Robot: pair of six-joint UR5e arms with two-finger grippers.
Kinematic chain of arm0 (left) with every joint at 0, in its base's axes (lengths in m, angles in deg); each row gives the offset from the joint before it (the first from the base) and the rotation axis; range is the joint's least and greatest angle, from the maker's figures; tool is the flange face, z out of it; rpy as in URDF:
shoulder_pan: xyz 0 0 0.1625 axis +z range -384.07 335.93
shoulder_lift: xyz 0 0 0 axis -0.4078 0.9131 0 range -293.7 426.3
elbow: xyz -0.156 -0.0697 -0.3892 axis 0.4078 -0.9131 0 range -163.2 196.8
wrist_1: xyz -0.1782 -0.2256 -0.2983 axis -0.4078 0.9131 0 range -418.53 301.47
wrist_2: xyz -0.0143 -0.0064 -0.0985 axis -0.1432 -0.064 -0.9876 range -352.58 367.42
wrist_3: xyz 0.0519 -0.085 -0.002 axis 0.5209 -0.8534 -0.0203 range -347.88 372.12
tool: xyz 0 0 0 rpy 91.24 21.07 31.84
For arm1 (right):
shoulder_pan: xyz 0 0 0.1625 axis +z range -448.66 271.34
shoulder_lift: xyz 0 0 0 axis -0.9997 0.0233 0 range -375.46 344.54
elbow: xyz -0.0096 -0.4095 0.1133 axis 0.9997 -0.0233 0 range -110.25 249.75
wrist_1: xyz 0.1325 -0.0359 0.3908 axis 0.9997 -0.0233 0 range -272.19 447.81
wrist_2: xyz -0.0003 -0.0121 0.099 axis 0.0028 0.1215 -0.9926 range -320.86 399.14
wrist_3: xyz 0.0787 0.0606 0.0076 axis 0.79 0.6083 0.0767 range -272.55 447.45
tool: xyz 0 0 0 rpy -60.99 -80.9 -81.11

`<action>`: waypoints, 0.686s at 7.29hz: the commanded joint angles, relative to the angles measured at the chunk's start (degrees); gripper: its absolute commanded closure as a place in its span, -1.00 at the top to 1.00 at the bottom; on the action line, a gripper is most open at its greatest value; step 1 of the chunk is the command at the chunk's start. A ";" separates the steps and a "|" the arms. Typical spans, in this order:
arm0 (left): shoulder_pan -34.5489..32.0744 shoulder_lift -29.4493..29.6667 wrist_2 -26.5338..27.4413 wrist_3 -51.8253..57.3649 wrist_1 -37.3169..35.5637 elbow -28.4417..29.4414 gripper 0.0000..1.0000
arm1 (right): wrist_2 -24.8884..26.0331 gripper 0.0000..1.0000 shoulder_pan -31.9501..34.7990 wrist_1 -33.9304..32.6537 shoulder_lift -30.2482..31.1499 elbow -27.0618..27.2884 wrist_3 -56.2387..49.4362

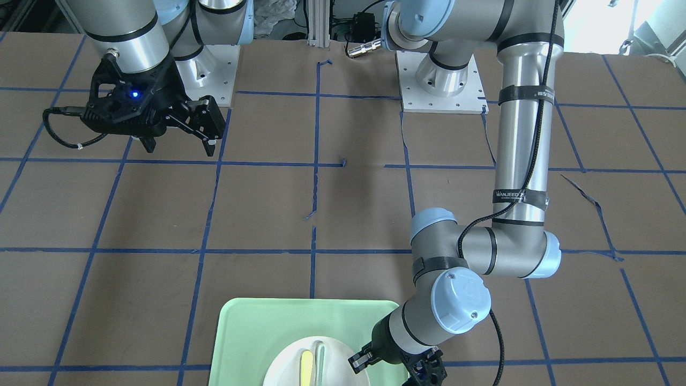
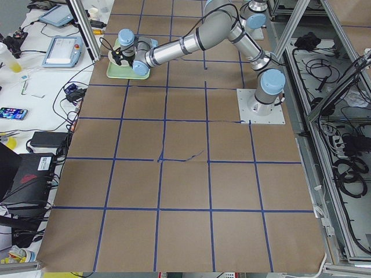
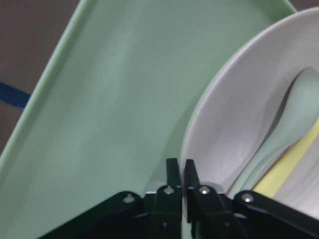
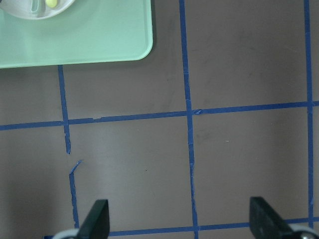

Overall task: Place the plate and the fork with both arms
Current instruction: 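Open the left gripper and release the plate on the tray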

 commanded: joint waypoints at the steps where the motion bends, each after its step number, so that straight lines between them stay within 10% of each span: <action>1: -0.03 -1.82 -0.01 0.54 -0.53 -1.29 1.00 | 0.00 1.00 0.00 -0.16 -0.03 0.00 -0.03; 5: 4.96 -21.11 11.00 21.91 -0.10 -21.72 1.00 | 0.09 1.00 0.00 -0.17 -0.03 0.00 -0.03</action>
